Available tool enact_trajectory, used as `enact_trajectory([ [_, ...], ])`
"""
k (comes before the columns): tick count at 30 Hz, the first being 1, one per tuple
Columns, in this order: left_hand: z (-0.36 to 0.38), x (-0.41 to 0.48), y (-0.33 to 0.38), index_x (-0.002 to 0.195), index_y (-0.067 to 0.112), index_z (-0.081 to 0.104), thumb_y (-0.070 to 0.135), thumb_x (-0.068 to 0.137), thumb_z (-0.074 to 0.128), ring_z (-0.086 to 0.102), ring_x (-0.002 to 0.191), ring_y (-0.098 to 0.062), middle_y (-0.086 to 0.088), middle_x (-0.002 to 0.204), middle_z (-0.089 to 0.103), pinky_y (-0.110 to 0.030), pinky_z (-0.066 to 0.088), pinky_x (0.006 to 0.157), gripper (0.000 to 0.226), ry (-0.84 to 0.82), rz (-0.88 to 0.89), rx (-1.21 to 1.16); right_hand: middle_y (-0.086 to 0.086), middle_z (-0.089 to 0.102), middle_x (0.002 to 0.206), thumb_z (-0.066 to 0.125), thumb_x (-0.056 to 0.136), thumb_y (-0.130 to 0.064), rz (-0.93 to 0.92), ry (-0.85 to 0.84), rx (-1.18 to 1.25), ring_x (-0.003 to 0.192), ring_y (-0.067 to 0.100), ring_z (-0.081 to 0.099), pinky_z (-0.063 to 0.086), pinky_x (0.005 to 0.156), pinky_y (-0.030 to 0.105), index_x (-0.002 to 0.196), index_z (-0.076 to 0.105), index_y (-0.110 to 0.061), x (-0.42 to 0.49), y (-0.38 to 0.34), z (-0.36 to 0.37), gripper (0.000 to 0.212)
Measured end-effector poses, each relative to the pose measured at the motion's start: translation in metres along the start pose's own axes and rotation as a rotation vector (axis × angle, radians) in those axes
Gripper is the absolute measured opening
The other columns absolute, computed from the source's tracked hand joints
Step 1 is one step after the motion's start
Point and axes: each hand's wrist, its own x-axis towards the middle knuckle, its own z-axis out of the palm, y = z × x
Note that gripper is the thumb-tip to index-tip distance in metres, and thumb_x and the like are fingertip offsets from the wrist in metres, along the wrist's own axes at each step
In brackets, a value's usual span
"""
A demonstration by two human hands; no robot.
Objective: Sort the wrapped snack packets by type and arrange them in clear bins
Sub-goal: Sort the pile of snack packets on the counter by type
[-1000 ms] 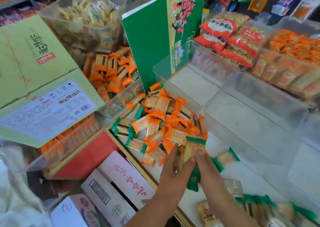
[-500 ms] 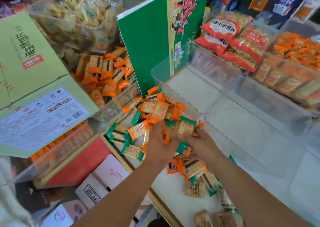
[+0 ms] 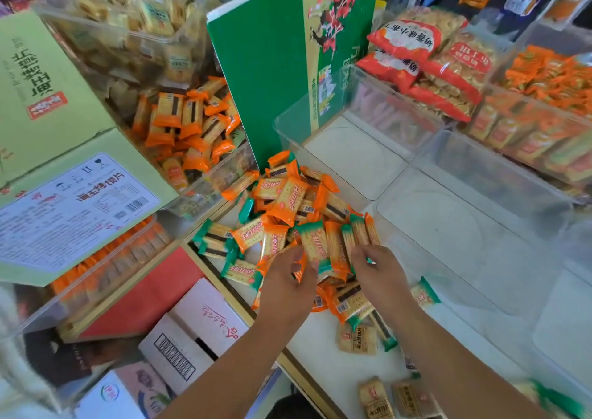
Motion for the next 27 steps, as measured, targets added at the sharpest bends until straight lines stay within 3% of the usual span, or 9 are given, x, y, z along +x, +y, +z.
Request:
enact_trajectory([
  [2, -0.003, -0.004, -0.003, 0.123, 0.047, 0.057, 0.037, 0.099, 0.064, 0.060, 0.111, 0.000, 0.023, 0.122, 0.060, -0.037, 0.059, 0.088, 0.027, -0.025, -0.003, -0.023, -0.006, 0.054, 0.141, 0.052, 0.104, -0.036, 0.021, -0.103, 0.057, 0.114, 0.009, 0.056, 0.046, 0.095, 0.022, 0.136, 0.062, -0.026, 0.008, 0.000, 0.001, 0.035],
  [4, -0.006, -0.007, -0.004, 0.137, 0.029, 0.057, 0.034, 0.099, 0.065, 0.059, 0.114, -0.004, 0.013, 0.130, 0.059, -0.036, 0.057, 0.092, 0.039, -0.037, 0.000, -0.002, -0.008, 0.055, 0.140, 0.054, 0.102, -0.037, 0.029, -0.140, 0.054, 0.121, 0.014, 0.056, 0.046, 0.103, 0.034, 0.139, 0.059, -0.032, 0.010, -0.001, 0.002, 0.038],
  [9, -0.004, -0.029, -0.013, 0.129, 0.026, 0.062, 0.027, 0.098, 0.066, 0.061, 0.103, 0.000, 0.013, 0.119, 0.063, -0.029, 0.055, 0.087, 0.031, -0.029, 0.099, 0.066, -0.011, 0.066, 0.114, 0.058, 0.099, -0.037, -0.024, 0.058, 0.003, 0.097, 0.009, 0.064, 0.044, 0.068, 0.021, 0.120, 0.068, -0.033, -0.023, 0.011, -0.028, 0.024],
  [13, 0.016, -0.070, -0.051, 0.116, 0.027, 0.068, 0.031, 0.099, 0.064, 0.062, 0.085, -0.001, 0.015, 0.096, 0.067, -0.029, 0.054, 0.081, 0.018, -0.183, 0.043, 0.211, -0.015, 0.070, 0.098, 0.057, 0.100, -0.035, 0.036, 0.009, -0.046, 0.089, -0.002, 0.061, 0.044, 0.072, 0.020, 0.104, 0.072, -0.031, -0.073, 0.066, -0.059, 0.016],
  [16, 0.049, -0.091, -0.087, 0.130, 0.025, 0.063, 0.039, 0.098, 0.063, 0.064, 0.096, -0.009, 0.010, 0.120, 0.064, -0.027, 0.052, 0.090, 0.035, -0.459, -0.007, 0.447, -0.014, 0.072, 0.096, 0.059, 0.099, -0.039, 0.145, -0.003, -0.027, 0.087, 0.001, 0.064, 0.047, 0.072, 0.021, 0.105, 0.073, -0.030, -0.106, 0.119, -0.063, 0.018],
  [19, 0.078, -0.106, -0.107, 0.148, 0.025, 0.048, 0.036, 0.094, 0.068, 0.062, 0.109, -0.015, 0.003, 0.142, 0.049, -0.029, 0.050, 0.100, 0.059, -0.622, -0.011, 0.500, -0.010, 0.074, 0.084, 0.062, 0.098, -0.039, 0.226, 0.053, 0.043, 0.083, 0.012, 0.068, 0.055, 0.078, 0.034, 0.093, 0.075, -0.030, -0.135, 0.158, -0.063, 0.016],
  [21, 0.093, -0.112, -0.110, 0.148, 0.023, 0.049, 0.032, 0.091, 0.071, 0.061, 0.114, -0.019, -0.001, 0.139, 0.048, -0.036, 0.051, 0.100, 0.062, -0.658, 0.009, 0.524, -0.008, 0.073, 0.081, 0.063, 0.098, -0.039, 0.252, 0.093, 0.080, 0.081, 0.014, 0.067, 0.054, 0.073, 0.032, 0.090, 0.075, -0.031, -0.151, 0.174, -0.066, 0.016],
  [27, 0.112, -0.118, -0.112, 0.121, 0.022, 0.063, 0.023, 0.084, 0.079, 0.067, 0.095, -0.014, -0.001, 0.119, 0.061, -0.037, 0.058, 0.089, 0.041, -0.615, 0.008, 0.467, -0.017, 0.069, 0.097, 0.064, 0.097, -0.034, 0.306, 0.165, 0.051, 0.088, 0.003, 0.065, 0.051, 0.069, 0.022, 0.109, 0.069, -0.037, -0.169, 0.205, -0.071, 0.013],
])
